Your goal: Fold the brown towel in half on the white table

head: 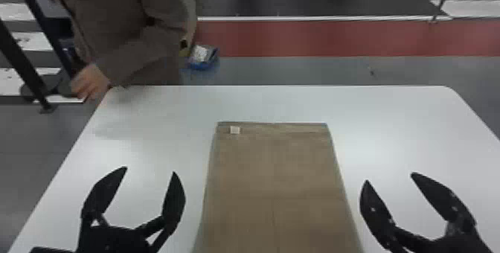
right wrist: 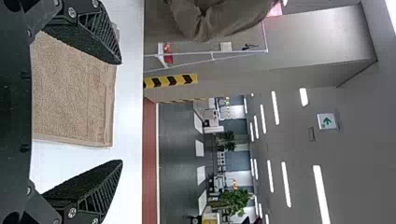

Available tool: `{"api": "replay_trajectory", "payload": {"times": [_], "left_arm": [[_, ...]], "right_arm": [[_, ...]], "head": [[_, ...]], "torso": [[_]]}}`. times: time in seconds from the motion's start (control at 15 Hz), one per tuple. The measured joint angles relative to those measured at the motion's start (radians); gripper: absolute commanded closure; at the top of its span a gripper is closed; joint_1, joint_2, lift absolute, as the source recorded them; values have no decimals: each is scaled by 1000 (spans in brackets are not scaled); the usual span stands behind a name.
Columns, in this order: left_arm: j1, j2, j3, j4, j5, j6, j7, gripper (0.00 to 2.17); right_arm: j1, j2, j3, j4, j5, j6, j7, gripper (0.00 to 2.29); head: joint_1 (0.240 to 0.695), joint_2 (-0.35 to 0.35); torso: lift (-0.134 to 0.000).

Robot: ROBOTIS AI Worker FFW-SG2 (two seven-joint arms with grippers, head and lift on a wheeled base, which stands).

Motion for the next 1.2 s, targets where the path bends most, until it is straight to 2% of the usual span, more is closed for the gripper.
{"api": "replay_trajectory", "payload": {"times": [0.4,0.6,0.73,0.87,1.0,1.2], "left_arm": [[-79,0,6,71,26,7,-38,154],[-159,2,6,88,111,153,-143,151],[-242,3,2,128,143,258,-157,151],[-339,4,-13,201,124,311,-146,147],[-415,5,-36,270,73,317,-132,144],[-557,6,-68,420,41,317,-137,154]], "right_arm": [[1,29,-4,20,10,1,1,134],[-20,52,2,40,48,19,-19,137],[-70,58,10,75,71,47,-25,137],[-155,58,20,127,89,100,-25,137],[-244,58,23,181,94,151,-25,137],[-358,58,40,265,105,230,-26,137]], "head": [[695,18],[695,-12],[695,-23],[695,-21],[695,-27],[695,-30]], "torso": [[-123],[-123],[-123],[-123],[-123],[-123]]}}
